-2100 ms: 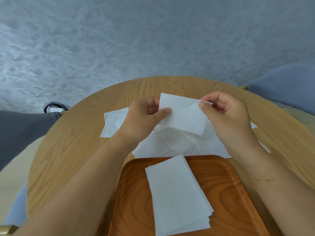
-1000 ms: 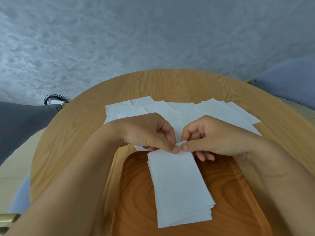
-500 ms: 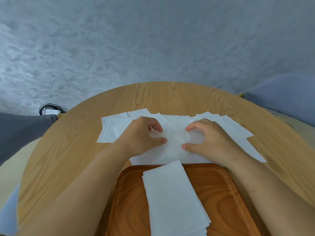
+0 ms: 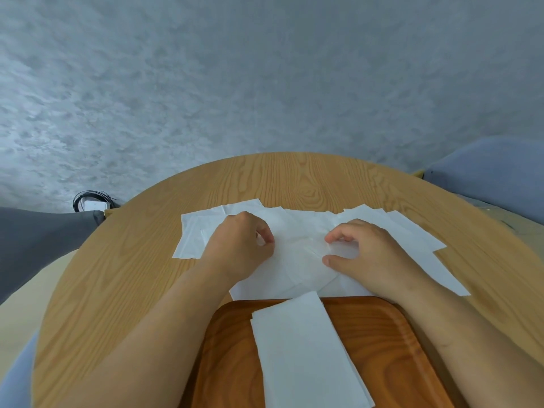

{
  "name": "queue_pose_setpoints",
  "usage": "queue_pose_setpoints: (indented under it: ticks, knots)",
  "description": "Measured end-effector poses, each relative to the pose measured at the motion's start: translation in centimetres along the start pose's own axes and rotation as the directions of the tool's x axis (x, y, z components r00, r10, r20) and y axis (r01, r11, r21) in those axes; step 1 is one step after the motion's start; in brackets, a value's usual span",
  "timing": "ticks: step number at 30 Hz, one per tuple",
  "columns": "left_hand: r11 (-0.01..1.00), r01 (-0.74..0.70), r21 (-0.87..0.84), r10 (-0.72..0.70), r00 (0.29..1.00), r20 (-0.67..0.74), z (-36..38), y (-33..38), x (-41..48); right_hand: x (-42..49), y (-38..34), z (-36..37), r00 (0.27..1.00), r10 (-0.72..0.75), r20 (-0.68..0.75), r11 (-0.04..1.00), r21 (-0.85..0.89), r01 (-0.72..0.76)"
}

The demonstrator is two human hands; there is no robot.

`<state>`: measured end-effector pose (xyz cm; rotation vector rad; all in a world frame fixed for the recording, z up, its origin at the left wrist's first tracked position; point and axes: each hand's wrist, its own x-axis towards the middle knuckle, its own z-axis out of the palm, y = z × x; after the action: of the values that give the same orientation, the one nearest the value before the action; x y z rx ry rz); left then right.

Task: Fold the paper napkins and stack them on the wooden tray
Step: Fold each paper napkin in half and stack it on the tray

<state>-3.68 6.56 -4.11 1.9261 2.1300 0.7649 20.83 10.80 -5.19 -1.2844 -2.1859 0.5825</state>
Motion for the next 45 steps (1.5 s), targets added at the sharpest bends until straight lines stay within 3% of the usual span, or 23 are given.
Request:
queue_pose_setpoints:
  ticks: [4,8,11,14,17,19,23,29,36,42,45]
  knots:
    - [1.000,0.012,-0.019,-0.013,0.999,-0.030,-0.3,0.6,-0.2,-0.1,-0.2,0.2,0.998,-0.014,-0.057,0.999,0.029,0.015]
    - [0.964,-0.110,-0.242,0.065,0.980,-0.187,-0.7,1.2,-0.3,-0.1,-0.6,0.3,0.992,-0.008,-0.123,0.995,0.100,0.020]
    - [0.840,-0.187,-0.509,0.074,0.969,-0.235,-1.3,2.2,-0.6,0.0,-1.1,0.1,0.992,0.025,-0.126,0.979,0.205,0.001]
    - [0.657,-0.154,-0.738,0.030,0.984,-0.178,-2.0,3.2,-1.2,0.1,-1.7,0.0,0.991,0.068,-0.113,0.929,0.370,-0.021]
    - [0.475,-0.062,-0.878,0.000,0.998,-0.070,-2.6,3.6,-1.4,0.2,-2.2,-0.2,0.997,0.068,-0.032,0.817,0.576,-0.037]
    - [0.421,-0.023,-0.907,-0.014,0.999,-0.031,-2.8,3.6,-1.4,0.1,-2.5,-0.5,0.996,0.092,0.007,0.739,0.670,-0.073]
    - [0.471,-0.014,-0.882,0.000,1.000,-0.016,-2.6,3.3,-1.2,0.0,-2.5,-0.9,0.987,0.144,-0.069,0.701,0.712,-0.052]
    - [0.546,-0.030,-0.837,0.095,0.995,0.027,-2.0,3.0,-1.3,0.0,-2.4,-1.2,0.975,0.155,-0.156,0.722,0.692,-0.004]
    - [0.569,0.046,-0.821,-0.003,0.999,0.053,-1.9,2.7,-0.9,0.1,-2.6,-1.5,0.979,0.139,-0.151,0.708,0.706,0.008]
    - [0.419,0.223,-0.880,-0.184,0.970,0.158,-2.2,2.9,-0.6,-0.2,-2.8,-1.5,0.975,0.140,-0.174,0.740,0.672,0.013]
    - [0.493,0.267,-0.828,-0.199,0.961,0.191,-1.9,2.7,-0.7,-0.2,-3.0,-1.3,0.976,0.132,-0.174,0.725,0.688,0.024]
